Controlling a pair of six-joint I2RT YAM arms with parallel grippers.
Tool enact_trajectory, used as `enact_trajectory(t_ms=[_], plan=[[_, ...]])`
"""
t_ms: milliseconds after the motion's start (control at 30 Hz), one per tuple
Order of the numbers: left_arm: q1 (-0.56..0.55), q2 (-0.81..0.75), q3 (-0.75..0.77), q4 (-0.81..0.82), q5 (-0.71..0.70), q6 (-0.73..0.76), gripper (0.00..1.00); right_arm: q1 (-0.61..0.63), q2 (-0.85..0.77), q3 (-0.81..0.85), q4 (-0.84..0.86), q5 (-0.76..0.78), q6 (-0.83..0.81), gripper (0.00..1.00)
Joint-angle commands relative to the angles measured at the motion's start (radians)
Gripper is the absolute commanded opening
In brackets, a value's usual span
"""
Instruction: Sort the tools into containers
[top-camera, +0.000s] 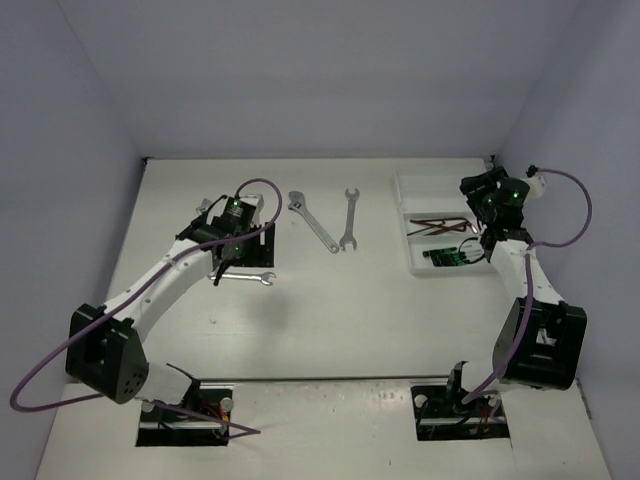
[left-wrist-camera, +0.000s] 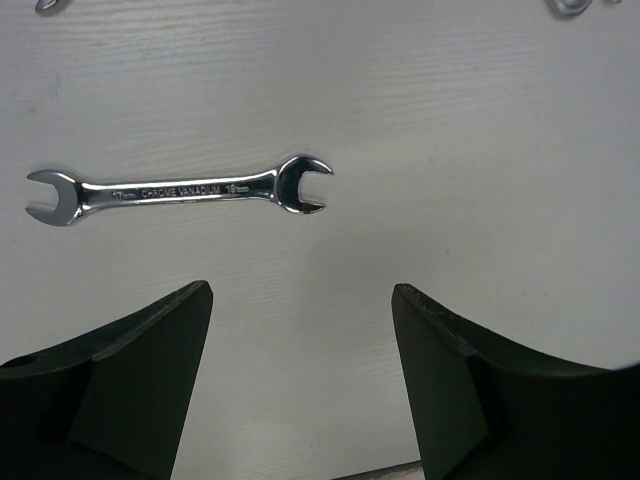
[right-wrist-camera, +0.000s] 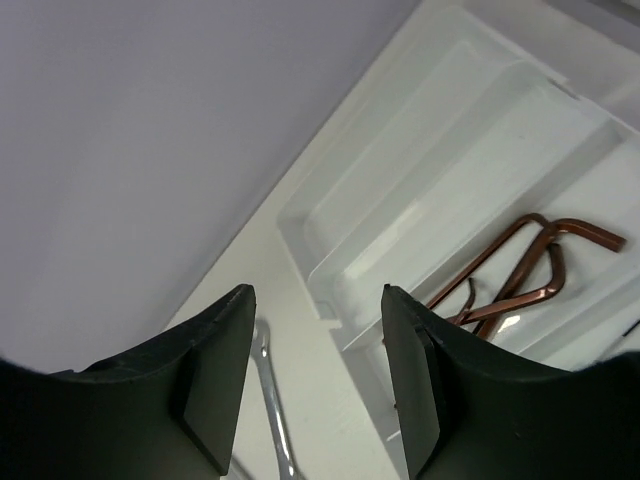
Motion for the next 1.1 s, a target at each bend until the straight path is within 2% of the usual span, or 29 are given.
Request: enact_trajectory(t_ms=[0,67,133,233,467,700,833,933,1067], plan=[[0.034,0.095,0.082,-0.044,0.041,0.173,0.69,0.074,-0.067,0.032,-0.033,-0.188,-0.173,0.50],[0.036,0.138,0.119,-0.088,0.053,0.317,0.69,0.106,-0.085,0.017,-0.033,-0.230,-0.199,0.50],[0.036,0.188,0.160,-0.144,0.036,0.395,0.69,0.145,-0.093,0.001,-0.033,-0.255,-0.216,0.50],[0.036,0.271,0.196,-0.186,-0.032,0.469,0.70,0.188,-0.098,-0.027,-0.032,-0.289,-0.221,0.50],[0.038,0.394,0.228,-0.184,-0.088,0.606,0.69,0.241,-0.124,-0.078,-0.033,-0.351,-0.213,0.50],[0.039,0.476,0.223,-0.181,-0.081,0.655,0.70,0.244,-0.132,-0.088,-0.033,-0.402,-0.208,0.50],[0.046,0.537,0.248,-0.178,-0.149,0.653,0.70,0.249,-0.127,-0.080,-0.033,-0.423,-0.218,0.50],[0.046,0.579,0.282,-0.170,-0.148,0.648,0.69,0.254,-0.116,-0.079,-0.033,-0.429,-0.218,0.50],[0.048,0.627,0.345,-0.155,-0.080,0.631,0.62,0.257,-0.105,-0.074,-0.032,-0.428,-0.219,0.50]])
